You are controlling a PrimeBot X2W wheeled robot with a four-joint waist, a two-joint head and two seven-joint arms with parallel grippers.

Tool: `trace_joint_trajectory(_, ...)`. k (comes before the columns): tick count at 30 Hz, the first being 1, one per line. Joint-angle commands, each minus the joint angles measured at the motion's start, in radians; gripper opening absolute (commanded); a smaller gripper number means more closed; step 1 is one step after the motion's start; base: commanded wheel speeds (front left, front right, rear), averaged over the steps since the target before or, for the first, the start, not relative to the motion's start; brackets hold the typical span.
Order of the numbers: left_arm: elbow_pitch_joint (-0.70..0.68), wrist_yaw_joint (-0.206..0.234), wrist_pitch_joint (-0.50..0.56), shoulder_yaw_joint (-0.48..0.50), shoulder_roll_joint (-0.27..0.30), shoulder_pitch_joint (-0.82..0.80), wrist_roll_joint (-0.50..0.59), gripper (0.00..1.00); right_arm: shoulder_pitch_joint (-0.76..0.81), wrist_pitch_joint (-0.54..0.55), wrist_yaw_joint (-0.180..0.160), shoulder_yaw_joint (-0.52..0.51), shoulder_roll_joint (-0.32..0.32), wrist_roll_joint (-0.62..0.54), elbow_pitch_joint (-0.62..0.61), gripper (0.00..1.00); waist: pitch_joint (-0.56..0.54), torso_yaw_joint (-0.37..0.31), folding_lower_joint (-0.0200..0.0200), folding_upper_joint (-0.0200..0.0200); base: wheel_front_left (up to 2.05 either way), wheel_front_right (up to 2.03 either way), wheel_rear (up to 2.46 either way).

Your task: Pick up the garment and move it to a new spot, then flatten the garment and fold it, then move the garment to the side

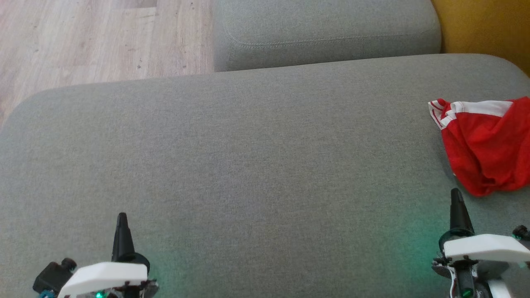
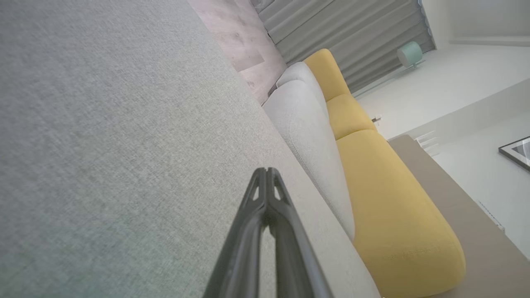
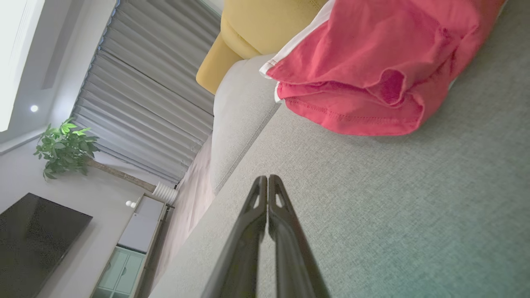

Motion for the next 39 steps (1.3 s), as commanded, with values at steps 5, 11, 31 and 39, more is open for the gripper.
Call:
trace_joint_trajectory(5,-0.036,-0.005,0.017,0.041,0.015,-0.055,-0.060,0.00,-0.057,0.019,0.005,0.003,-0.004,0.076,-0.042,0.00,0.000,0.000,0.0000,0.0000,0.00,0.00,0.00)
trace_joint_trajectory(11,-0.037,-0.005,0.034,0.055,0.015,-0.063,-0.121,0.00,-0.062,0.037,0.005,-0.002,-0.004,0.152,-0.046,0.00,-0.001,0.000,0.0000,0.0000,0.00,0.00,0.00)
trace_joint_trajectory(31,-0.039,-0.006,0.094,0.100,0.015,-0.088,-0.324,0.00,-0.079,0.095,0.007,-0.018,-0.004,0.405,-0.059,0.00,-0.002,0.001,0.0000,0.0000,0.00,0.00,0.00)
trace_joint_trajectory(39,-0.040,-0.007,0.118,0.118,0.014,-0.098,-0.405,0.00,-0.086,0.118,0.007,-0.025,-0.005,0.507,-0.064,0.00,-0.003,0.002,0.0000,0.0000,0.00,0.00,0.00)
